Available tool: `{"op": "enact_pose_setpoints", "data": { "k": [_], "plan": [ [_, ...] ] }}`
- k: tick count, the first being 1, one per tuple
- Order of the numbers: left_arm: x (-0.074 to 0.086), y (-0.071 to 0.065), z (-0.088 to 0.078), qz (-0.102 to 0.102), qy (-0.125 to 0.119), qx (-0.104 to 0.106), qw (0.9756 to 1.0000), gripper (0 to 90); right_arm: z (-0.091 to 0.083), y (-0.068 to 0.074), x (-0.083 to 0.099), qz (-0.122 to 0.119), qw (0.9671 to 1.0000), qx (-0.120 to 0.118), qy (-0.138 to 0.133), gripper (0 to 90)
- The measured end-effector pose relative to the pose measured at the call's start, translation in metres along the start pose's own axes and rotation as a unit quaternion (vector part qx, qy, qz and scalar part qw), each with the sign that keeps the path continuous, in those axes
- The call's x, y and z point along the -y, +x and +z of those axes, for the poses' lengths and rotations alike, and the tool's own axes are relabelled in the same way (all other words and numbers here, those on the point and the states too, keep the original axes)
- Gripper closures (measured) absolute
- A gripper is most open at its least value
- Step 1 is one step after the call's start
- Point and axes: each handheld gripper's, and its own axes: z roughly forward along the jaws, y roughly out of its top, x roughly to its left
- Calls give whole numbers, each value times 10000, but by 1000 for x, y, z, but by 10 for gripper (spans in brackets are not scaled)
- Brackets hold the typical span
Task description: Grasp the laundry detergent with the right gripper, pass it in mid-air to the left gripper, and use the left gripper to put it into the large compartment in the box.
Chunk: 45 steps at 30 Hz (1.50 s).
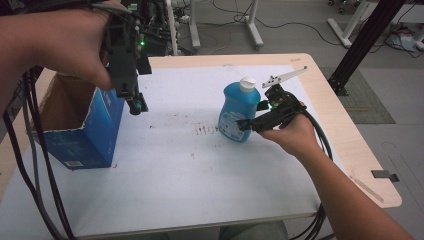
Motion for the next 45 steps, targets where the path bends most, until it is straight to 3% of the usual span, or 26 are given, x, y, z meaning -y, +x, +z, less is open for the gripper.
{"op": "enact_pose_setpoints", "data": {
  "k": [14, 24, 28, 39, 41, 45],
  "plan": [
    [4, 1, 1, -21, 24, 3, 10000, 18, 16, 5, 8, 97, 9985, 138, -519, 36],
    [4, 0, 4, -38, 27, 15, 10000, 18, 21, 8, 12, 148, 9953, 272, -918, 64],
    [6, 1, 3, -43, 23, 7, 10000, 18, 20, 9, 16, 90, 9944, 299, -1010, 153],
    [7, 1, 4, -55, 30, 16, 10000, 18, 23, 11, 18, 30, 9929, 391, -1127, 180],
    [7, 2, 4, -59, 35, 18, 10000, 18, 23, 12, 18, 11, 9926, 357, -1162, 235],
    [9, 3, 4, -103, 44, 10, 9999, 18, 24, 12, 19, -29, 9920, 383, -1205, 242]
  ]
}}
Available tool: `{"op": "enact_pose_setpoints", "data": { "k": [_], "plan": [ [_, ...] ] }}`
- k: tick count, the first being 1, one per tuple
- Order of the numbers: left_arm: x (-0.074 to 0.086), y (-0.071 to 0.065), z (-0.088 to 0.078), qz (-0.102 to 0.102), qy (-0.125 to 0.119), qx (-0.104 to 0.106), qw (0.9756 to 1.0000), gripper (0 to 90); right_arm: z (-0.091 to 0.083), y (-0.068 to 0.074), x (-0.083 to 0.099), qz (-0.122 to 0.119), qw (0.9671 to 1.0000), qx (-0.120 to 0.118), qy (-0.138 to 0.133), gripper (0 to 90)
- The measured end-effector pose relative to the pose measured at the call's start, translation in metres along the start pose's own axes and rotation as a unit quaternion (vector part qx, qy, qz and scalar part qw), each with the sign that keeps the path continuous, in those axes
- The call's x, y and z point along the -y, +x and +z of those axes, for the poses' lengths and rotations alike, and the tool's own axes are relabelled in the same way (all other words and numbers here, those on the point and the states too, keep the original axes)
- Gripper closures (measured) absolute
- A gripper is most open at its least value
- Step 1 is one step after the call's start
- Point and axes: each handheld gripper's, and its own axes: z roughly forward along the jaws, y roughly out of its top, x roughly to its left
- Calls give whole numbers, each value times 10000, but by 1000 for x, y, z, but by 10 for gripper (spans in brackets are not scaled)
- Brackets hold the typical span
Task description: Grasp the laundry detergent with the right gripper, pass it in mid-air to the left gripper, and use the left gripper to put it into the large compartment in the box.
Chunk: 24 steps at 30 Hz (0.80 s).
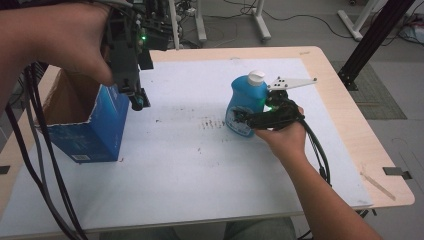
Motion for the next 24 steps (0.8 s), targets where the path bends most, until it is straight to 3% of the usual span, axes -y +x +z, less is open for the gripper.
{"op": "enact_pose_setpoints", "data": {
  "k": [24],
  "plan": [
    [1, 5, 2, -52, 77, 13, 10000, 18, 2, 3, 2, -232, 9996, 62, -135, 332]
  ]
}}
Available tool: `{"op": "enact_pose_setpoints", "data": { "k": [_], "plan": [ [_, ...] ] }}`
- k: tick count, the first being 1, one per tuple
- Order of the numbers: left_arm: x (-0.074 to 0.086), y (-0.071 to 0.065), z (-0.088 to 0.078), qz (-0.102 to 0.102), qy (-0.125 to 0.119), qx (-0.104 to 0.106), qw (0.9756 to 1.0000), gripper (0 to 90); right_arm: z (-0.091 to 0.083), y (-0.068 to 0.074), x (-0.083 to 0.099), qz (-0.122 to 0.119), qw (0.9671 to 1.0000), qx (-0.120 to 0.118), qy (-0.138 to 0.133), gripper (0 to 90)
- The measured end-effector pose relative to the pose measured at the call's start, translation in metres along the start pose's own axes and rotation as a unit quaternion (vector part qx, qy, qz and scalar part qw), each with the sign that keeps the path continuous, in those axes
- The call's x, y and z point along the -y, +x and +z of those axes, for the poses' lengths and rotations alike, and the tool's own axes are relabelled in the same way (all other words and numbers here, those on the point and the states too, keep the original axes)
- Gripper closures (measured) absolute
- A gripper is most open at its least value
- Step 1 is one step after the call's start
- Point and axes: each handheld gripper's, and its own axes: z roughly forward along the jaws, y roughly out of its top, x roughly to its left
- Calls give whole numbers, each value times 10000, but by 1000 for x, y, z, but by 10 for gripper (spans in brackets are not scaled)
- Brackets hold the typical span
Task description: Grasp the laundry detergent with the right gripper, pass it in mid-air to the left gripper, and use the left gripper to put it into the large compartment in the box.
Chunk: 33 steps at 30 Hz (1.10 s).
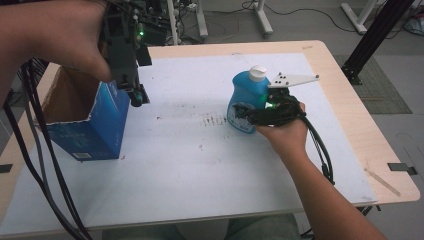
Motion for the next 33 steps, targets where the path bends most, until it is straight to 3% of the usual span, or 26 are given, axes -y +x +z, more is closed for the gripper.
{"op": "enact_pose_setpoints", "data": {
  "k": [9, 20, 28, 33],
  "plan": [
    [-1, 1, 1, 6, 3, 11, 10000, 18, -1, 1, 2, -95, 9999, -12, -61, 400],
    [-2, 1, 2, -43, -81, 94, 9999, 18, -3, 5, 3, -467, 9988, 70, -144, 457],
    [-3, 0, 1, -5, -168, 27, 9999, 18, -12, 8, -3, -473, 9983, -185, -275, 459],
    [-7, -4, 1, 74, -170, 31, 9998, 18, -24, 20, -20, -741, 9961, -472, -109, 457]
  ]
}}
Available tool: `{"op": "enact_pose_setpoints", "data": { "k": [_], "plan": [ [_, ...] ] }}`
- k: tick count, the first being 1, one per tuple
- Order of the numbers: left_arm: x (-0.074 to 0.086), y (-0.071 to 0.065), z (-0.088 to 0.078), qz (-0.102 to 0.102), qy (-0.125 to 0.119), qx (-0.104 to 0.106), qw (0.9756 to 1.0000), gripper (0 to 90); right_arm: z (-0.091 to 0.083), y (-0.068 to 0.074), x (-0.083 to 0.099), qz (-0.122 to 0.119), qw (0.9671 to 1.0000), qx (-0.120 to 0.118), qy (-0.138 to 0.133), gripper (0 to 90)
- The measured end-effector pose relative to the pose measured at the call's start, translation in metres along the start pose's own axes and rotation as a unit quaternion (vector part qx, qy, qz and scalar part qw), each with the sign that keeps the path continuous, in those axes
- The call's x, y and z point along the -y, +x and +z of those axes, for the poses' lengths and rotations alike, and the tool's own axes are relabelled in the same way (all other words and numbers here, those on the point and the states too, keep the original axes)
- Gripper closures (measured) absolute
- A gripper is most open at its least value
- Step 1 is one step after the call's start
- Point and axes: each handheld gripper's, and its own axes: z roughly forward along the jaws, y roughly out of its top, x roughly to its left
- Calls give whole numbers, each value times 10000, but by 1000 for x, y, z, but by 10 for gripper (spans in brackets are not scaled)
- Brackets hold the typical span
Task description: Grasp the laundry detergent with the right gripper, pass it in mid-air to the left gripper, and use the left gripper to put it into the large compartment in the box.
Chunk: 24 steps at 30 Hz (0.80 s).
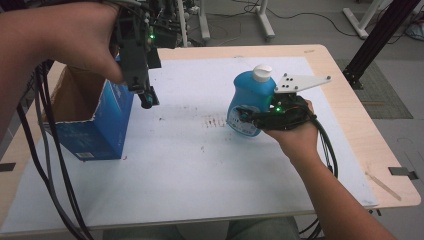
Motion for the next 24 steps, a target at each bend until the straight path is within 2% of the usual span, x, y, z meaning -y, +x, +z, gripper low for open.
{"op": "enact_pose_setpoints", "data": {
  "k": [2, 5, 6, 8, 9, 10, 12, 13, 19, 24],
  "plan": [
    [-1, -1, 0, 12, 5, -1, 10000, 18, -2, 2, -3, -33, 10000, -63, 27, 457],
    [-4, -6, -1, 43, -34, 24, 10000, 18, -7, 11, -14, -210, 9992, -319, 90, 457],
    [-4, -6, -1, 43, -34, 24, 10000, 18, -7, 11, -14, -210, 9992, -319, 90, 457],
    [-8, -11, -2, 100, -73, 55, 9999, 18, -10, 18, -21, -325, 9979, -528, 163, 456],
    [-8, -11, -2, 100, -73, 55, 9999, 18, -10, 18, -21, -325, 9979, -528, 163, 456],
    [-11, -14, -2, 144, -80, 68, 9998, 18, -10, 24, -26, -410, 9967, -662, 217, 455],
    [-13, -17, -2, 146, -105, 71, 9998, 18, -11, 26, -28, -455, 9961, -710, 250, 455],
    [-16, -19, -2, 186, -99, 65, 9998, 18, -10, 33, -33, -552, 9945, -841, 292, 454],
    [-26, -29, -2, 282, -95, 90, 9995, 18, -6, 49, -44, -727, 9889, -1254, 324, 454],
    [-32, -35, -1, 322, -54, 35, 9995, 18, 0, 61, -51, -887, 9836, -1527, 358, 454]
  ]
}}
